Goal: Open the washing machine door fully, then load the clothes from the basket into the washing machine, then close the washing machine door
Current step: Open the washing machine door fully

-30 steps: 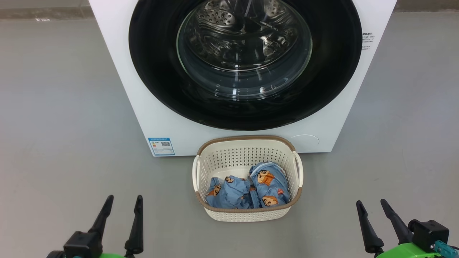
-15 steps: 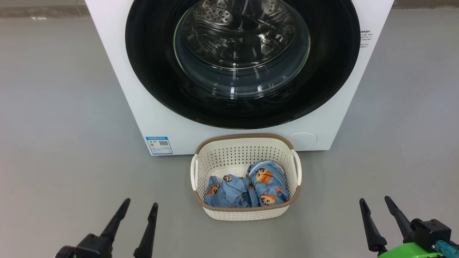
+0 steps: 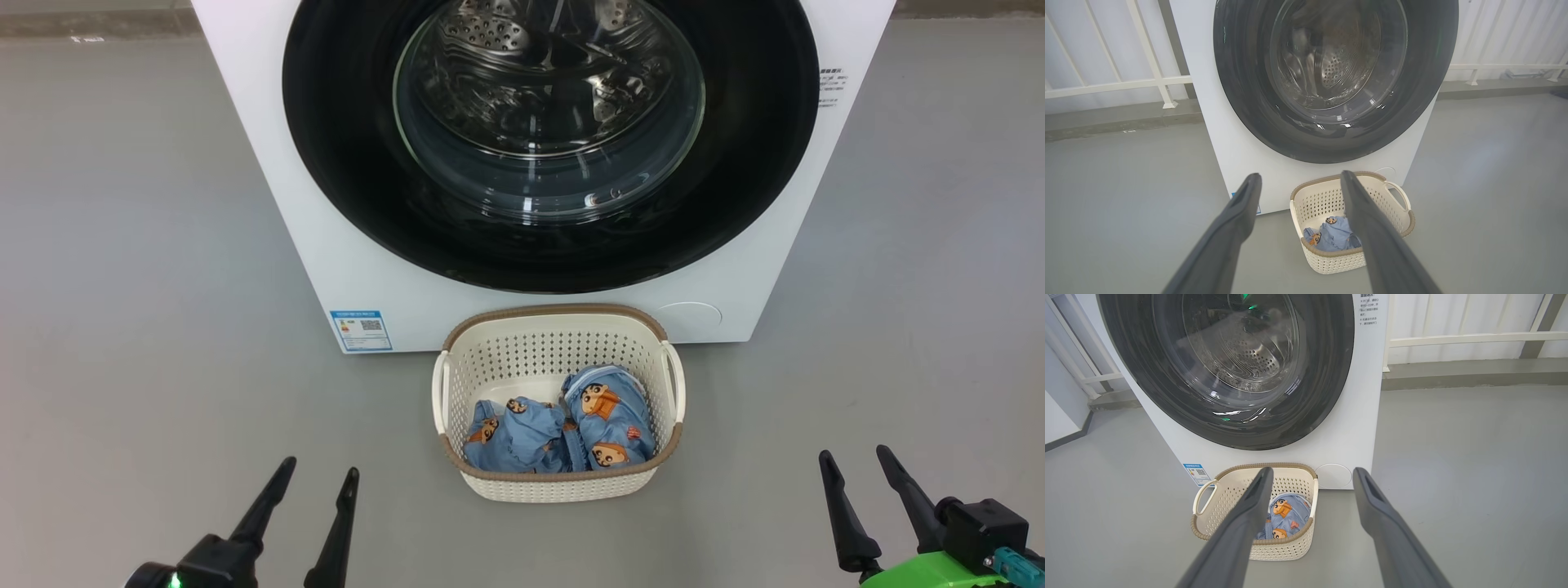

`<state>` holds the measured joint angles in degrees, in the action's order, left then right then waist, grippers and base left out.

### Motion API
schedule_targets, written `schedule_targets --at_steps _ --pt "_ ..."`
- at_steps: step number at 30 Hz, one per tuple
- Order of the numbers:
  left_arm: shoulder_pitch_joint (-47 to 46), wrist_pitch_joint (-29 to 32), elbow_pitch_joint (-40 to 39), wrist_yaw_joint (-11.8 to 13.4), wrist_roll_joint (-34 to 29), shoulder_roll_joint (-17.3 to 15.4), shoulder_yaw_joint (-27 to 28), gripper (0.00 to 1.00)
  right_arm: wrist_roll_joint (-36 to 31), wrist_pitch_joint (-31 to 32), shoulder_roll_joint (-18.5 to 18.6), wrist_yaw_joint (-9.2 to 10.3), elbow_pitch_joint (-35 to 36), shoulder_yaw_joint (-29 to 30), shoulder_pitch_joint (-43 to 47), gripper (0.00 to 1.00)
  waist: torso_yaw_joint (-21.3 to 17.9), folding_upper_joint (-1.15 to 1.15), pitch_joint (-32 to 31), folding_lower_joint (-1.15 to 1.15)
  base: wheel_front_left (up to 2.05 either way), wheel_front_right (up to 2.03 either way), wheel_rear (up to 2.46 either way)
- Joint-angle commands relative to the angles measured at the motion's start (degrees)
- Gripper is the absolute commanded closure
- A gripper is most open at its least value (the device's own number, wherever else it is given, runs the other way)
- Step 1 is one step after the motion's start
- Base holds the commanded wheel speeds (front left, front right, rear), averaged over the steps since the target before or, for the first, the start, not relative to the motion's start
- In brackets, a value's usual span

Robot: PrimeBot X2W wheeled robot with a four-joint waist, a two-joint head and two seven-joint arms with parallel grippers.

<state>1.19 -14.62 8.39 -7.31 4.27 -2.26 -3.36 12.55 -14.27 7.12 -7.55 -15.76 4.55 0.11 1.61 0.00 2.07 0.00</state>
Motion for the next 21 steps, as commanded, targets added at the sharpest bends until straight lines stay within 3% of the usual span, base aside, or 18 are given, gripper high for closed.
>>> schedule_targets --at_steps 1,7,21 --pt "-1.6 -0.4 -1.5 0.3 -0.4 -0.6 1.9 0.00 -0.7 -0.7 0.5 0.06 1.5 -1.0 -0.5 0.00 0.0 0.00 0.0 0.00 0.56 0.56 -1.12" --pt "-1.7 -0.4 -1.7 0.3 -0.3 -0.6 2.1 0.00 -0.6 -0.7 0.4 0.06 1.7 -1.2 -0.7 0.00 0.2 0.00 0.3 0.00 0.84 0.84 -1.67" --pt "-2.1 -0.4 -1.6 0.2 -0.1 -0.6 2.3 0.00 -0.7 -0.7 0.3 0.06 1.5 -1.4 -1.1 0.00 0.2 0.00 0.5 0.00 1.22 1.22 -2.44"
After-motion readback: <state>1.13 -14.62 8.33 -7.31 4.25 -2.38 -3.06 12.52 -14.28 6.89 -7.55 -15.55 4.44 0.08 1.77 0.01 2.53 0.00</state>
